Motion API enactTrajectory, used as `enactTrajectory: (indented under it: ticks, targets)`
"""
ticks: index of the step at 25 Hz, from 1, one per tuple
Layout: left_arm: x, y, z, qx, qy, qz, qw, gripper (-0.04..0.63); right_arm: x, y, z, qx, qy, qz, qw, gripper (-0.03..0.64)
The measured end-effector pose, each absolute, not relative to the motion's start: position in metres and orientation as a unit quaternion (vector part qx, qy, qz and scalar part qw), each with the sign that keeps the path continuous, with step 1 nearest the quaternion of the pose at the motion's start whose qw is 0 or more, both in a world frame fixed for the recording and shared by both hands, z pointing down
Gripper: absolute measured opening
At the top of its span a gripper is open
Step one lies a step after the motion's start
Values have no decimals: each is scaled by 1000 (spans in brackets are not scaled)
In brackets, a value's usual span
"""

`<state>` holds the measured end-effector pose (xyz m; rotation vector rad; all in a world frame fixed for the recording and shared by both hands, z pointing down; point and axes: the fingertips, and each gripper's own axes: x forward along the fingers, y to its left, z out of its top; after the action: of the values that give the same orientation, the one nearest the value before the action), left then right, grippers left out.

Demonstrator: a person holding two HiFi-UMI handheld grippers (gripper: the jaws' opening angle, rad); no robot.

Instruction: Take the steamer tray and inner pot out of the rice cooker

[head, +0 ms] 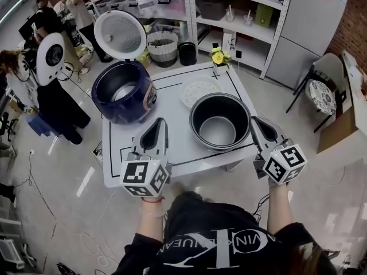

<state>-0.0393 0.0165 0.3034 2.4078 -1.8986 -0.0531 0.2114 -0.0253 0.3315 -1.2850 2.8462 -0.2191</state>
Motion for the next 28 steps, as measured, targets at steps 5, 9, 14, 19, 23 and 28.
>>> enactTrajectory:
  ticks: [5, 9, 14, 19, 23, 28]
  targets:
    - [-41, 19, 309, 785, -619, -17, 38, 23, 211, -23, 340, -413, 908, -71, 6, -2]
    - [-43, 20, 311, 784, -619, -16, 43, 23, 211, -21, 341, -416, 907, -71, 5, -2]
    - [-44, 22, 314, 783, -620, -15, 46, 23, 212, -20, 343, -419, 905, -71, 5, -2]
    - [-42, 20, 313, 782, -621, -10, 49, 23, 214, -21, 343, -418, 905, -79, 3, -2]
    - [-45, 18, 316, 780, -623, -10, 54, 23, 213, -22, 348, -416, 906, -83, 0, -2]
    - [-43, 13, 318, 781, -622, -9, 60, 23, 214, -27, 351, -414, 906, -85, -3, -2]
